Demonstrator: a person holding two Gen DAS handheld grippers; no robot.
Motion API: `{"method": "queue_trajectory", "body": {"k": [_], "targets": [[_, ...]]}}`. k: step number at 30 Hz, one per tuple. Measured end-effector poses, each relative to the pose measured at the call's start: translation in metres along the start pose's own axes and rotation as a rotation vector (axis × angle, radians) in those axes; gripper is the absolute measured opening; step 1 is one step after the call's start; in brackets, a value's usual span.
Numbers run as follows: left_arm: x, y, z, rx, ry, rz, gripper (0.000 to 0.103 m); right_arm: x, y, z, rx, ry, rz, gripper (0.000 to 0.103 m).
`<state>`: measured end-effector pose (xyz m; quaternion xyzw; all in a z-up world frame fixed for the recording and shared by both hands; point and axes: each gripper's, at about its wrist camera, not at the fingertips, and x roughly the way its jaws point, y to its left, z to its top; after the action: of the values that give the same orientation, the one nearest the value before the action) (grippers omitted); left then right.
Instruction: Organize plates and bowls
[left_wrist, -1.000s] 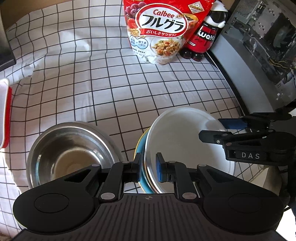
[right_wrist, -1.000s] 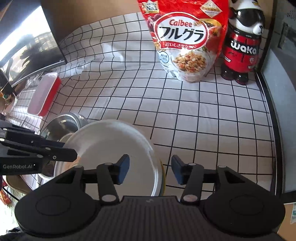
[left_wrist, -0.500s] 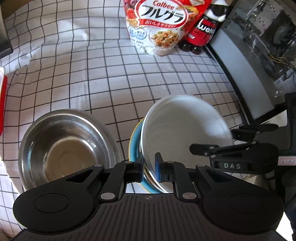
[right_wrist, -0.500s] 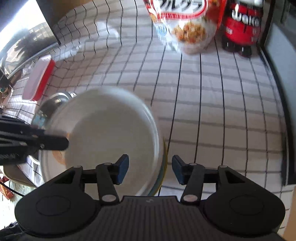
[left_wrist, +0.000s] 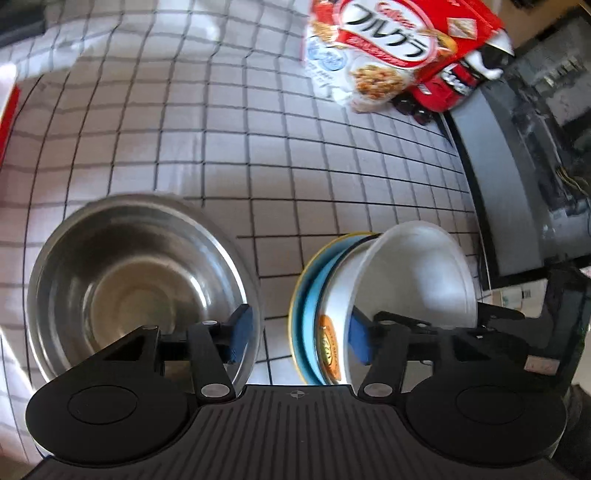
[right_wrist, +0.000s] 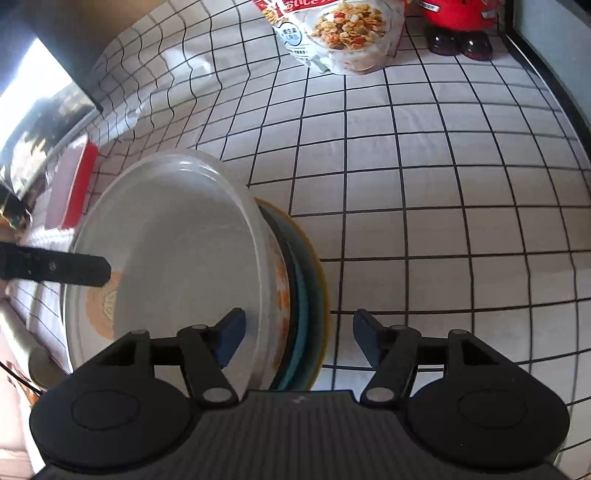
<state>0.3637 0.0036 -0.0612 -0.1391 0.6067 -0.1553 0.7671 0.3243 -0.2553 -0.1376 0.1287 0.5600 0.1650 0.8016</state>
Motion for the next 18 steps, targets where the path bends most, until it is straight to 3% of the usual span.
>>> {"method": "queue_trajectory", "body": {"k": [3,7,13,18], "targets": [[0.003,-0.003,0.002,0.014,0.010,-0.048,0.052,0.006,-0.005,-0.001,0.057,0.026,0.065,0.064],[0.009,-0.009,0.004,0.054,0.020,0.023,0.053,0.011,-0.004,-0.005,0.088,0.069,0.138,0.064],[0.025,-0.017,0.007,0.076,0.079,0.009,0.053,0.013,-0.010,-0.006,0.154,0.150,0.227,0.064],[0.037,-0.024,0.010,0.108,0.087,0.060,0.053,0.011,-0.007,-0.008,0.138,0.147,0.222,0.064]]}}
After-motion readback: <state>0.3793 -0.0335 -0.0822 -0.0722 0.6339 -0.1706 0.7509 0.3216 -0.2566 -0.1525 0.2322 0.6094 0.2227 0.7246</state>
